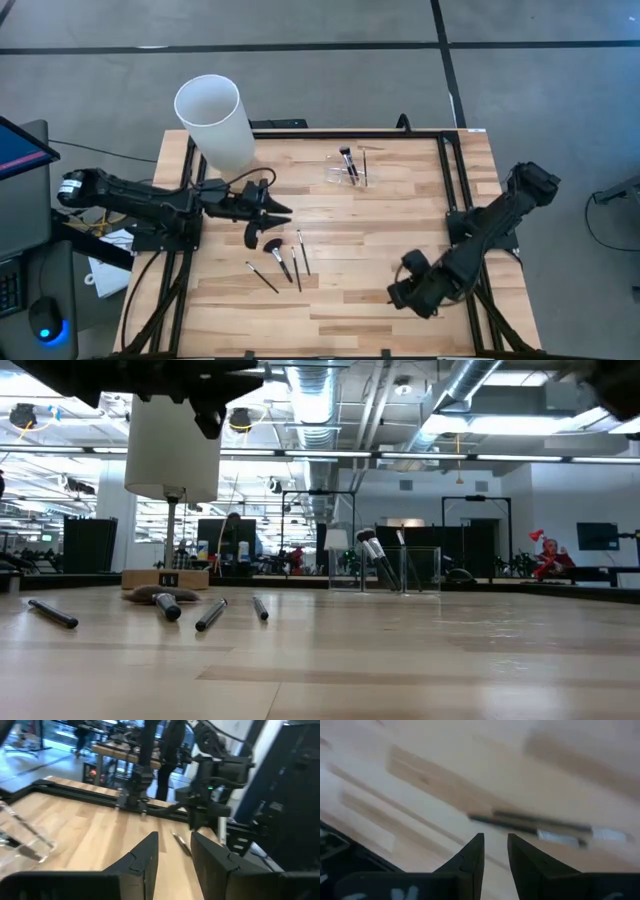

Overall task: Put items in baskets/containers
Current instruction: Put the black eyeshadow brush into the transparent organizer

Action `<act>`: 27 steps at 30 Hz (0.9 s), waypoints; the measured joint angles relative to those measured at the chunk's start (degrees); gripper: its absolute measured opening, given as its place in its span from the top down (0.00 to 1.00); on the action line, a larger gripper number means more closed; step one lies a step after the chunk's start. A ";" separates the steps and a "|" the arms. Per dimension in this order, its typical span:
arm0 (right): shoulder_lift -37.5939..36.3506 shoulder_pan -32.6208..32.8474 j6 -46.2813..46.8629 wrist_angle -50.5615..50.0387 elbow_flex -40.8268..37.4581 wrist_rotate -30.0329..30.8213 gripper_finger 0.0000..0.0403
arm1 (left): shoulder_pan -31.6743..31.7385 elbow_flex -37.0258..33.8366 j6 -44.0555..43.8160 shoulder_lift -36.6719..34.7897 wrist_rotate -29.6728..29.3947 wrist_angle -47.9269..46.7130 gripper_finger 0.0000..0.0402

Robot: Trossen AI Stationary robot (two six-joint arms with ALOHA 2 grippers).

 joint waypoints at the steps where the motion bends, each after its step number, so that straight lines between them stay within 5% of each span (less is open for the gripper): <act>1: 0.48 1.10 2.02 -0.60 -0.02 -0.20 0.81 | -0.65 0.00 0.23 0.00 0.00 0.01 0.72; 17: 6.25 5.51 14.34 -7.17 -0.02 -5.27 0.81 | -3.13 0.00 3.66 0.00 -0.02 -0.01 0.72; 23: 6.20 4.86 10.92 -9.76 -0.02 -5.95 0.81 | -1.98 0.00 5.18 0.00 -0.02 0.17 0.72; 27: 6.89 3.97 0.73 -10.01 -0.02 -6.74 0.81 | -1.03 0.00 5.23 0.00 -0.05 0.17 0.72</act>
